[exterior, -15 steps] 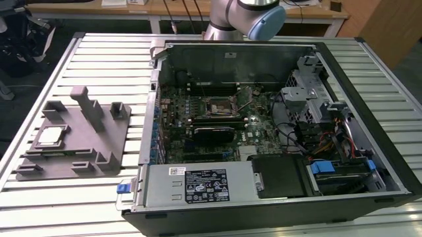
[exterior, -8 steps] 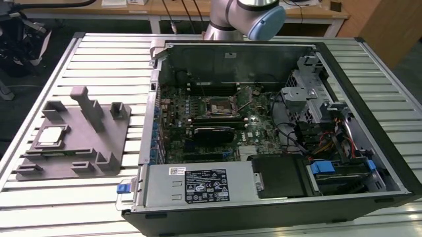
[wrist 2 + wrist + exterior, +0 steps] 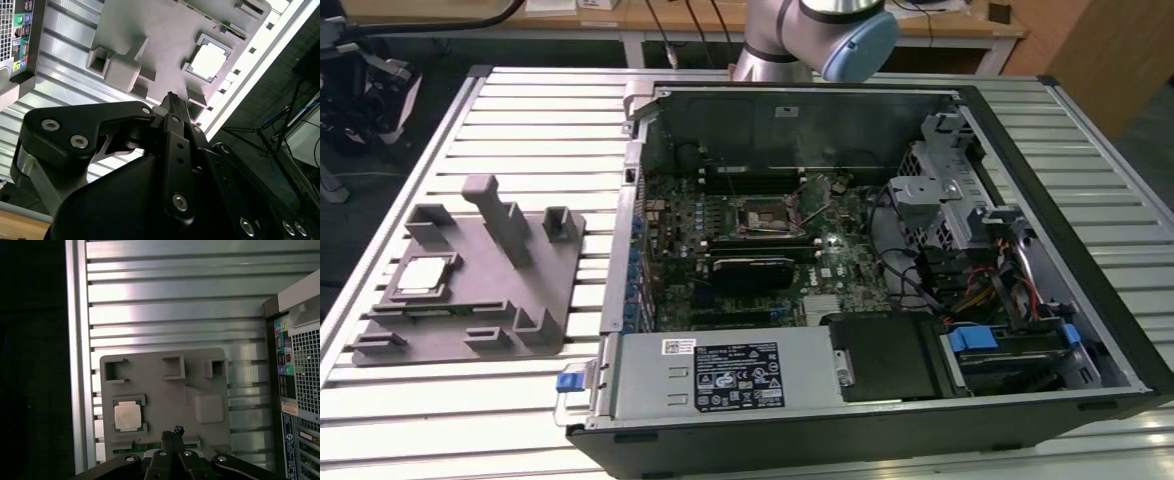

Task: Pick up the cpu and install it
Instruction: 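Reach for the cpu, then pick up the cpu and move it towards the insertion slot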

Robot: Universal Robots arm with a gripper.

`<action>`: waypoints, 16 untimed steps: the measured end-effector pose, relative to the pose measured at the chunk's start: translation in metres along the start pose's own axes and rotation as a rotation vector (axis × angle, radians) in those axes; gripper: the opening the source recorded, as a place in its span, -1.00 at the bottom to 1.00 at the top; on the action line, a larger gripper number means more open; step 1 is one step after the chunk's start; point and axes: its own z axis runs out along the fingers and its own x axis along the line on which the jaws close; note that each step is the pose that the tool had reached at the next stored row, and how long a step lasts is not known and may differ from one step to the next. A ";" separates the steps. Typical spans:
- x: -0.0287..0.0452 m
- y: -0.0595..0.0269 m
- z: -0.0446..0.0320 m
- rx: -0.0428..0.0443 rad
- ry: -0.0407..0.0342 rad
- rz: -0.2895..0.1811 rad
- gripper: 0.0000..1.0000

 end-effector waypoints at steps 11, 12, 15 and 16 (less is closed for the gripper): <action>0.0017 -0.0044 0.0105 0.0000 0.0002 0.000 -0.79; 0.0017 -0.0044 0.0105 0.0000 0.0002 0.000 -0.79; 0.0017 -0.0045 0.0106 0.0000 0.0002 0.000 -0.79; 0.0017 -0.0045 0.0106 0.0000 0.0001 0.000 -0.79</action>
